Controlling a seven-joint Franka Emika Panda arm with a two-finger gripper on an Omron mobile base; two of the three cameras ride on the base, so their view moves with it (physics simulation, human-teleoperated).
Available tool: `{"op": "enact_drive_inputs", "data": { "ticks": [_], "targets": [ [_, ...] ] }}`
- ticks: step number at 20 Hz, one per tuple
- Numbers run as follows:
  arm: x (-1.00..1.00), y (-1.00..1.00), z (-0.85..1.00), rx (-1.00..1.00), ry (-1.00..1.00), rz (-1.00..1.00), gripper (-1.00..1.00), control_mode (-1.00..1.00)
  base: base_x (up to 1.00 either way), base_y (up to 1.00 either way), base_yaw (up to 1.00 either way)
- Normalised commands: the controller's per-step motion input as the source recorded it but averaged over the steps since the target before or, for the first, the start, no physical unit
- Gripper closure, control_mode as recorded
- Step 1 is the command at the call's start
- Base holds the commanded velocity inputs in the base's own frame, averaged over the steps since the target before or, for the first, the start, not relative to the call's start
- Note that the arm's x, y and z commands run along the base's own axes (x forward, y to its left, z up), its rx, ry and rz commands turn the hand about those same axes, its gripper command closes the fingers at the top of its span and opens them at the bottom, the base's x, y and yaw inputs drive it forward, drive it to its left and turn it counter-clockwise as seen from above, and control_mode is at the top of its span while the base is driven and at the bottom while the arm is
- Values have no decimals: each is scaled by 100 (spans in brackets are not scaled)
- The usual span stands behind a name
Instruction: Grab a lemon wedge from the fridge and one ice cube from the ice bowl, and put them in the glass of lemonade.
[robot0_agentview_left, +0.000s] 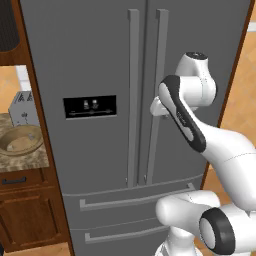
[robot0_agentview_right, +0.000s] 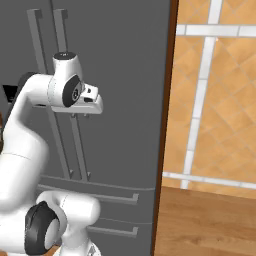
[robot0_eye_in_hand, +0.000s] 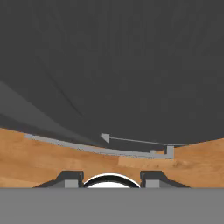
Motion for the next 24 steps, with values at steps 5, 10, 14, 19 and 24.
{"op": "enact_drive_inputs", "data": {
  "ticks": [5,10,14,19,24],
  "targets": [
    [-69,3,-1,0,0,0,-100,-100,0,0,0],
    [-98,0,-16,1,0,0,-100,-100,0,0,0],
    [-66,0,-9,0,0,0,-100,-100,0,0,0],
    [-19,0,0,0,0,0,-100,100,-40,44,4],
    [0,0,0,0,0,0,-100,100,-32,100,1]
  ]
}}
